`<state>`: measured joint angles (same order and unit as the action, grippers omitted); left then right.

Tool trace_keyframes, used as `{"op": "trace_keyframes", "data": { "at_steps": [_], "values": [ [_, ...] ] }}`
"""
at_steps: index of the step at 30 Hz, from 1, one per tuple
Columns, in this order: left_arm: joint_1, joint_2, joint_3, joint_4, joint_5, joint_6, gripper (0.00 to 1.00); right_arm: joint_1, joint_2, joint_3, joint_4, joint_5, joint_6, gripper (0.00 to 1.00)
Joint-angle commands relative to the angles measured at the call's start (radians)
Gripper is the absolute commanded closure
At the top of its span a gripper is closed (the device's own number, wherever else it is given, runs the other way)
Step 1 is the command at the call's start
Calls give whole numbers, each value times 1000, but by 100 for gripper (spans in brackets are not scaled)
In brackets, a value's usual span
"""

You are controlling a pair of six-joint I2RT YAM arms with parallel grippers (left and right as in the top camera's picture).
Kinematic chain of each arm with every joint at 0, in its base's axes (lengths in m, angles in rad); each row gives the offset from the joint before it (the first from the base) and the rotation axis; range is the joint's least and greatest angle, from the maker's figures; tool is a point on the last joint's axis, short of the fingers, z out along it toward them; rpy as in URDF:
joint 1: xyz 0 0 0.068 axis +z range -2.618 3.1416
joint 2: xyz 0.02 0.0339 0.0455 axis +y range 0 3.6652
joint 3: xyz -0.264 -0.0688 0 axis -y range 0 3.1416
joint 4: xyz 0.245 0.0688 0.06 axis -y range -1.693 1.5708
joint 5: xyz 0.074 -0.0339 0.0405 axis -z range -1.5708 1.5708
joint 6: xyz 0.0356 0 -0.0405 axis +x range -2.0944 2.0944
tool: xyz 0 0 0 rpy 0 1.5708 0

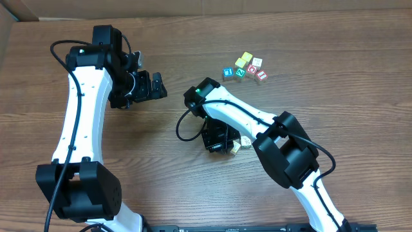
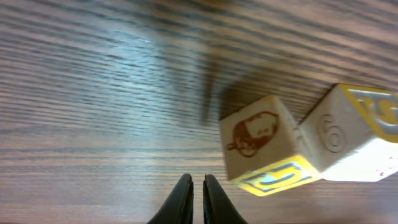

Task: Flip 4 blocks

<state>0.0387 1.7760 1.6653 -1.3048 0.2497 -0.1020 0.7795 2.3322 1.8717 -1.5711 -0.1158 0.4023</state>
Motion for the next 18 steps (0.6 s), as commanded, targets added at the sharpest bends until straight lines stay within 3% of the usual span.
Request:
{"op": "trace_keyframes", "data": {
  "at_steps": [1,18],
  "values": [
    [-6,3,19,1,-6,-10,0,-10,-2,13,9,39,-17,90],
    [-6,3,18,1,-6,-10,0,-10,-2,12,64,108,-6,90]
  ]
}}
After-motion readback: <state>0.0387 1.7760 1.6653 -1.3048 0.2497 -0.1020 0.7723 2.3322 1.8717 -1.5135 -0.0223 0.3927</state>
